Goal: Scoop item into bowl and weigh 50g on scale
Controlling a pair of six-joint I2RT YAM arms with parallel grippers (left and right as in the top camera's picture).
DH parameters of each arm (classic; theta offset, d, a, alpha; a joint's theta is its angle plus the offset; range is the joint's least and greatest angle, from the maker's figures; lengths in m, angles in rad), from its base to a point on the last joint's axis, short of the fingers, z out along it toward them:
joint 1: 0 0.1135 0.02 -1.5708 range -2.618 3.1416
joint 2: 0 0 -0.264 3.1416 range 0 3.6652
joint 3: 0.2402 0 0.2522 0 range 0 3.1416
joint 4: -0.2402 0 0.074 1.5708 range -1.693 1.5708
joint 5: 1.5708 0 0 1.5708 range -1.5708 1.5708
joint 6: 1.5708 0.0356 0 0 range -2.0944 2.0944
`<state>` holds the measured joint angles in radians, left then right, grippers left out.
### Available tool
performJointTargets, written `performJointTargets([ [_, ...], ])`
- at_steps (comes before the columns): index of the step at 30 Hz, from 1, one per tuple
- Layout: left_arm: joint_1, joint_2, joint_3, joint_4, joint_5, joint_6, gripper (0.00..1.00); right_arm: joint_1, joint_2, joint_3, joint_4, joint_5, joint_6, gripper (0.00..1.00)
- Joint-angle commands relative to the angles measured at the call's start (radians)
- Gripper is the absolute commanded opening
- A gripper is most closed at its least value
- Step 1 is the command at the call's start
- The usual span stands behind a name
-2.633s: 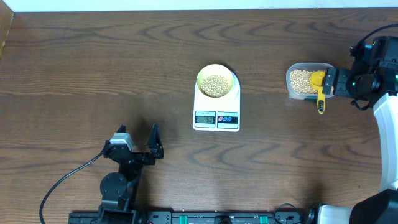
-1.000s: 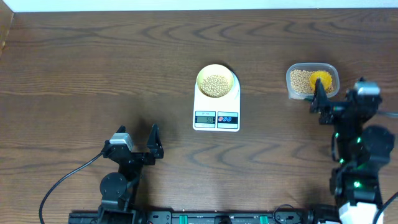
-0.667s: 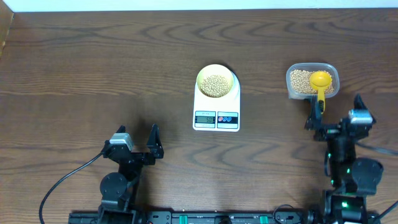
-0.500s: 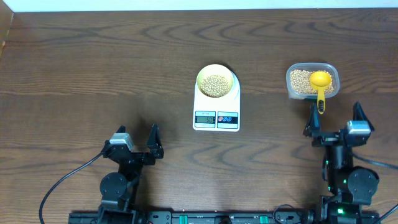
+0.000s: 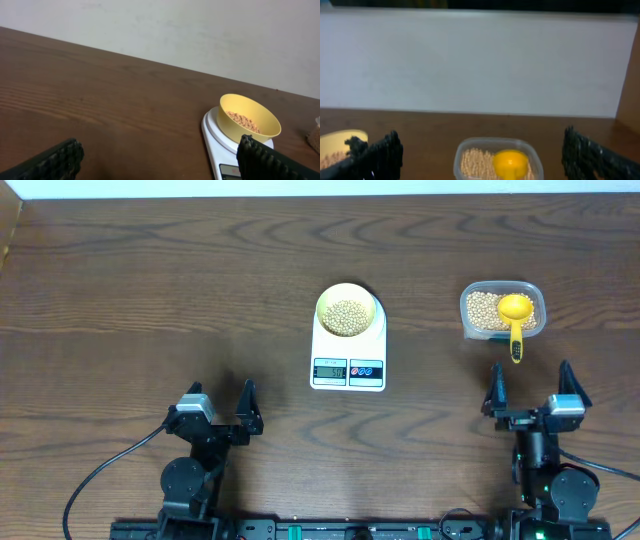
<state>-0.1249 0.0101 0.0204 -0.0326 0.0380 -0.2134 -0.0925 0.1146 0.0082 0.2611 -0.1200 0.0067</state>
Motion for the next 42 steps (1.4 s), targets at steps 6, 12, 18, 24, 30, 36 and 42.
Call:
performJointTargets([
  [6,0.004,-0.006,-0.016,-0.041,-0.032,-0.006,1.00,0.005,-0.109,-0.003,-0.157,-0.029,-0.003,0.99],
  [12,0.004,-0.006,-0.016,-0.041,-0.032,-0.006,1.00,0.005,-0.109,-0.003,-0.318,-0.029,-0.003,0.99],
  [18,0.004,-0.006,-0.016,-0.041,-0.032,-0.006,1.00,0.006,-0.109,-0.003,-0.330,-0.010,-0.024,0.99],
  [24,0.004,-0.006,-0.016,-0.040,-0.032,-0.006,1.00,0.006,-0.109,-0.003,-0.330,-0.009,-0.024,0.99],
  [30,0.004,-0.006,-0.016,-0.041,-0.032,-0.006,1.00,-0.005,-0.109,-0.003,-0.332,-0.002,-0.023,0.99],
  [36,0.004,-0.006,-0.016,-0.041,-0.032,-0.006,0.99,-0.051,-0.109,-0.003,-0.332,-0.003,-0.023,0.99],
  [42,0.004,-0.006,-0.016,-0.040,-0.031,-0.006,1.00,-0.051,-0.109,-0.003,-0.332,-0.008,-0.023,0.99],
])
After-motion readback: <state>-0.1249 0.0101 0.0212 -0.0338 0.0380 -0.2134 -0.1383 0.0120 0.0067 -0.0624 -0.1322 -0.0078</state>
